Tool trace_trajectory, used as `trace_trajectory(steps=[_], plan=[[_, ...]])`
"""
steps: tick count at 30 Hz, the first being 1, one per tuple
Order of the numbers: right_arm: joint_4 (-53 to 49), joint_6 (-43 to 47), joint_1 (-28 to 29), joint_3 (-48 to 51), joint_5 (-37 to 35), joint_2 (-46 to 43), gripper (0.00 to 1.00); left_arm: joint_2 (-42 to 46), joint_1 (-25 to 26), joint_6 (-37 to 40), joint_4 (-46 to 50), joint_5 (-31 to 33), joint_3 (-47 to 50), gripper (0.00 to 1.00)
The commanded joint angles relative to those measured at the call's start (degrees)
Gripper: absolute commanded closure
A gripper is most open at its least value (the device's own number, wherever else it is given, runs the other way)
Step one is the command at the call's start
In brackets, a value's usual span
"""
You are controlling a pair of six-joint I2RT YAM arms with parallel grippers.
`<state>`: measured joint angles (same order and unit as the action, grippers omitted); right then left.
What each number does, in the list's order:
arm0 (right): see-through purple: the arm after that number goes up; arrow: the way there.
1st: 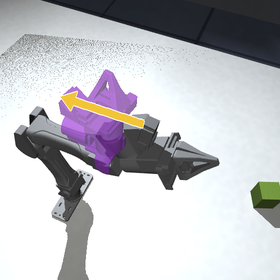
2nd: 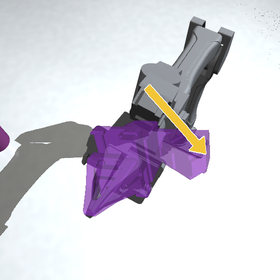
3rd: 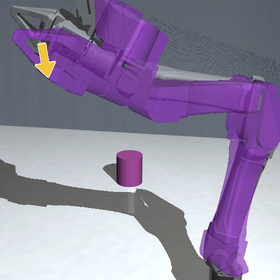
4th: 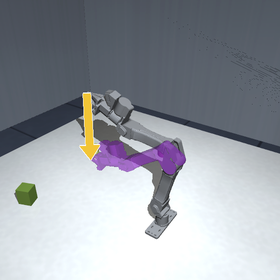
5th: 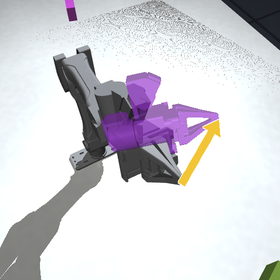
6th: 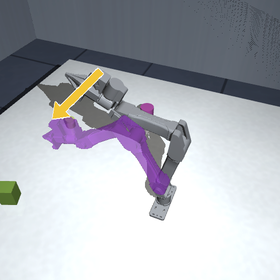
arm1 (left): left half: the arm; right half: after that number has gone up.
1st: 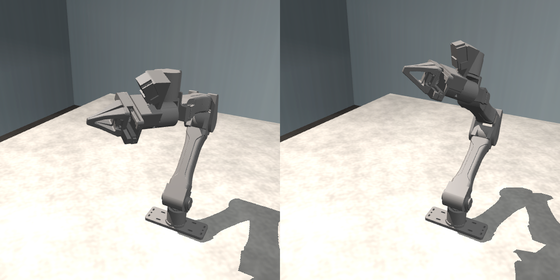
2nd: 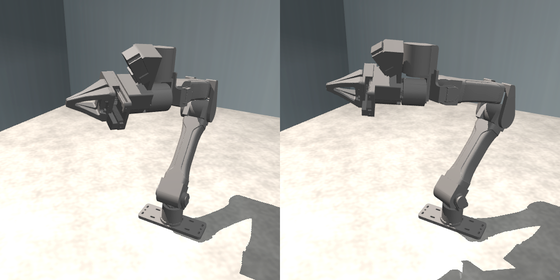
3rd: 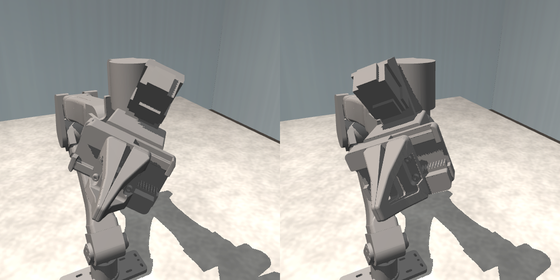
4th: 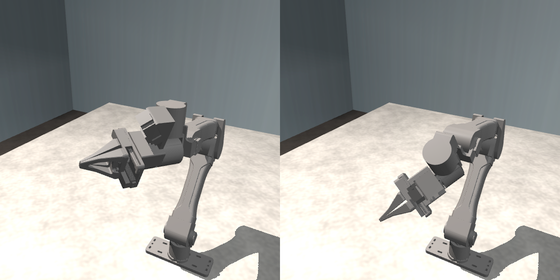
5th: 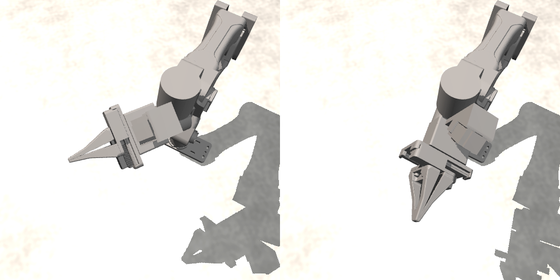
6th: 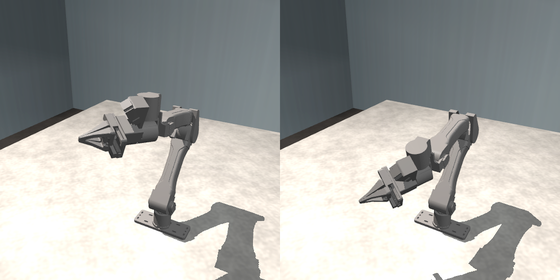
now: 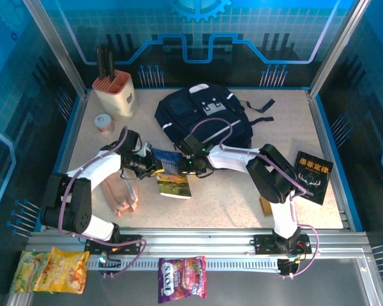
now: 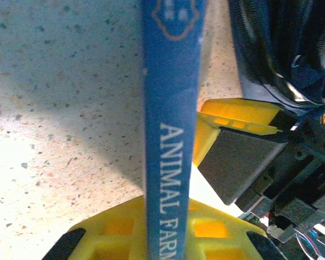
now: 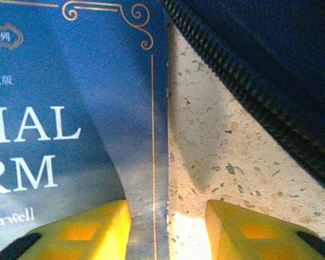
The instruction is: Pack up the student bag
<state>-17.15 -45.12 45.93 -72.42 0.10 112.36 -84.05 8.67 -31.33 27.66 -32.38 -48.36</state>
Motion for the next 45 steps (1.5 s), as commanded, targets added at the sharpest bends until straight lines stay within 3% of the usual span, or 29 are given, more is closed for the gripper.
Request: trace_trajectory(steps=[1, 6, 12, 19, 25, 30, 33, 40, 45], plan=[[7.8, 0.7, -1.1, 4.3, 4.3, -6.1, 0.52, 3.6, 0.0, 4.5, 4.6, 2.1, -4.6, 0.96], [21.4, -2.0, -4.9, 11.8, 12.0, -15.8, 0.38, 8.7, -1.7, 3.6, 4.6, 4.6, -6.7, 1.00], [35.9, -16.7, -13.2, 21.1, 17.4, -24.8, 0.23, 14.5, -1.7, -5.6, -9.2, 2.3, -5.8, 1.00], [44.9, -28.1, -18.9, 30.1, 15.5, -33.5, 0.02, 12.3, -0.5, -22.8, -29.7, 3.9, -4.9, 1.00], [47.3, -38.0, -19.6, 32.6, 14.0, -37.0, 0.00, 5.1, 2.2, -35.7, -42.7, 8.3, -7.5, 1.00], [51.8, -43.2, -18.1, 31.0, 13.0, -33.9, 0.00, 0.0, 4.1, -42.2, -51.4, 10.8, -8.3, 1.00], [53.8, -43.9, -16.5, 27.9, 13.1, -30.9, 0.00, -2.0, 4.9, -45.9, -57.0, 12.6, -8.2, 1.00], [47.9, -44.0, -16.2, 16.5, 15.7, -24.2, 0.01, -5.2, 6.6, -49.8, -58.5, 15.2, -11.0, 1.00], [49.1, -45.9, -16.8, 8.9, 21.7, -17.6, 0.09, -8.9, 7.0, -57.5, -66.0, 14.2, -12.5, 1.00]])
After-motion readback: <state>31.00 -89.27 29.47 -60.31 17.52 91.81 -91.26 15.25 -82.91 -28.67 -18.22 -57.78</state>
